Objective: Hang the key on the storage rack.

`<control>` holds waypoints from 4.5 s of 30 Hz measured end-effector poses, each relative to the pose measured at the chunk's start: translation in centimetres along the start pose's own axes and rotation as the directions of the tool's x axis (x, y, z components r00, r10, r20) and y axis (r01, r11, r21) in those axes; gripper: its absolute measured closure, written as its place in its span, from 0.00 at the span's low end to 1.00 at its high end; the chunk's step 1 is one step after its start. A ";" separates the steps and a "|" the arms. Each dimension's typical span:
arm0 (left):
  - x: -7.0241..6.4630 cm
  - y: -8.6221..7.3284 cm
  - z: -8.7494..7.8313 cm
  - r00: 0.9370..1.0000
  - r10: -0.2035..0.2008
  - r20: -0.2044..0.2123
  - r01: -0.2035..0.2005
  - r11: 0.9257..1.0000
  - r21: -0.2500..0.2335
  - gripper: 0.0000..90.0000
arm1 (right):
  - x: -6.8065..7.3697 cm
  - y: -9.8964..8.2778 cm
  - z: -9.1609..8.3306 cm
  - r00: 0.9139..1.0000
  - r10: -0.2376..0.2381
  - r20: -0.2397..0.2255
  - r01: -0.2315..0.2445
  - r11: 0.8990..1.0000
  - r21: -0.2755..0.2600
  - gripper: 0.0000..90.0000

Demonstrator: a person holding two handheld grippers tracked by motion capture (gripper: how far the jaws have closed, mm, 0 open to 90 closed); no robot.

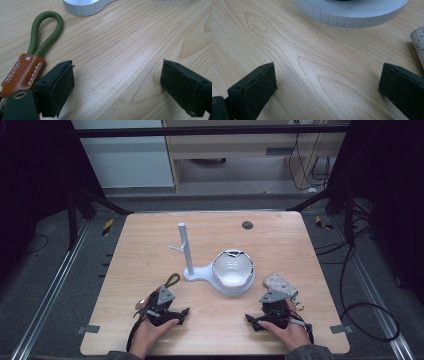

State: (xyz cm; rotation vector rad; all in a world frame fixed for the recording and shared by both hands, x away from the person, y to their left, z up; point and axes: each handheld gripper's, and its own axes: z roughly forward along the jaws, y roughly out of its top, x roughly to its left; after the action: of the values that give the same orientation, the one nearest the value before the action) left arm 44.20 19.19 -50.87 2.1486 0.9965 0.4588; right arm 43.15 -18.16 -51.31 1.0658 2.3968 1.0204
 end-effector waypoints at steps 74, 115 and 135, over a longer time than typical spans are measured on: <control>9.0 7.2 -1.0 0.991 0.115 0.068 -0.134 0.883 0.449 0.58 | 0.1 -0.4 -0.3 1.000 -0.003 -0.007 0.003 1.000 -0.001 0.01; 7.8 6.5 -2.5 0.982 0.174 0.075 -0.189 0.924 0.334 0.73 | 0.1 -0.5 -0.5 1.000 -0.009 -0.013 0.009 1.000 0.001 0.01; 6.2 6.3 -7.4 0.991 0.132 -0.025 -0.131 0.990 0.058 0.74 | 0.1 -0.3 -0.3 1.000 0.002 0.003 -0.002 1.000 0.003 0.00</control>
State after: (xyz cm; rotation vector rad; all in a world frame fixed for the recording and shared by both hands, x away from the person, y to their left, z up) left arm 47.16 24.48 -41.07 2.2737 0.8965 0.5316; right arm 42.79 -18.33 -51.34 1.0698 2.3963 1.0158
